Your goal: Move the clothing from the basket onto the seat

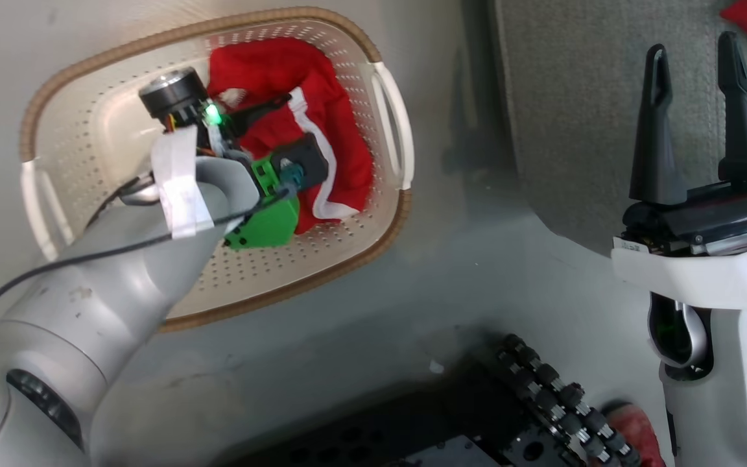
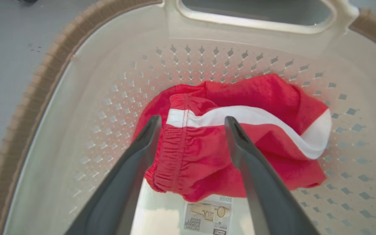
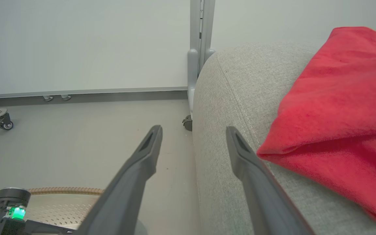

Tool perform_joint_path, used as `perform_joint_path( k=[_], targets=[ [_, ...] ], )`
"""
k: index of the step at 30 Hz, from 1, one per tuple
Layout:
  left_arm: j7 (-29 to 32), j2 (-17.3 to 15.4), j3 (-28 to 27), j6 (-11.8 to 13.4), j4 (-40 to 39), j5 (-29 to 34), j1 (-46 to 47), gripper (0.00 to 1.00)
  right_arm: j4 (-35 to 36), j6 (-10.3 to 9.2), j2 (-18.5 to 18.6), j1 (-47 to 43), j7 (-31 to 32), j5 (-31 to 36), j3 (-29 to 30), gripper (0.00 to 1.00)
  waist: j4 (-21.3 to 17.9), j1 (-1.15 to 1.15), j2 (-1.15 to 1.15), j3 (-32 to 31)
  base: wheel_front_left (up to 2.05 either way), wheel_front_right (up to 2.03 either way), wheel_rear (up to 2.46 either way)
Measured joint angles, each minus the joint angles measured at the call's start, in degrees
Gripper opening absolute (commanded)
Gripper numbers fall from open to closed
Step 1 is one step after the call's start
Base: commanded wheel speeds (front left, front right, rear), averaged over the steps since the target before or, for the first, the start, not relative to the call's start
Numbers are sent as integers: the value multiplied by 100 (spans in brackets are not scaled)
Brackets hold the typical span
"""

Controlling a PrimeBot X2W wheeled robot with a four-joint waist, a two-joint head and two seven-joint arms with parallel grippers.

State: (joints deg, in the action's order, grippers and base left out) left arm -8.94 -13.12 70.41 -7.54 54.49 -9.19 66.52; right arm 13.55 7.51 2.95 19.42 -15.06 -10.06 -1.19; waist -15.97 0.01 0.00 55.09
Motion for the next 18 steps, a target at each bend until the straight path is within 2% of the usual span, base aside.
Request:
perform_joint_path(
  k=[5, 10, 13, 14, 15, 18],
  targets=[
    [375, -199, 254, 0, 185, -443, 252, 100, -10, 0, -1, -2, 0, -97, -107, 100, -290, 0, 0, 177, 0, 0, 0],
    [1032, -400, 302, 0, 333, -787, 275, 100, -18, 0, -3, 11, 0, -162, -216, 100, -507, 0, 0, 296, 0, 0, 0],
    [1254, -452, 308, 0, 287, -797, 272, 100, -19, 0, -2, 46, 0, -194, -227, 100, -583, 0, 0, 338, 0, 0, 0],
    [1330, -465, 305, 0, 263, -806, 261, 47, -19, 0, -2, 54, 0, -194, -230, 100, -597, 0, 0, 343, 0, 0, 0],
    [1445, -489, 308, 0, 260, -886, 240, 5, -19, 0, -3, 63, 0, -193, -234, 100, -606, 0, 0, 342, 0, 0, 0],
    [1491, -576, 311, 0, 197, -1220, 195, 0, -16, 0, -3, 69, 0, -168, -229, 100, -592, 0, 0, 300, 0, 0, 0]
  ],
)
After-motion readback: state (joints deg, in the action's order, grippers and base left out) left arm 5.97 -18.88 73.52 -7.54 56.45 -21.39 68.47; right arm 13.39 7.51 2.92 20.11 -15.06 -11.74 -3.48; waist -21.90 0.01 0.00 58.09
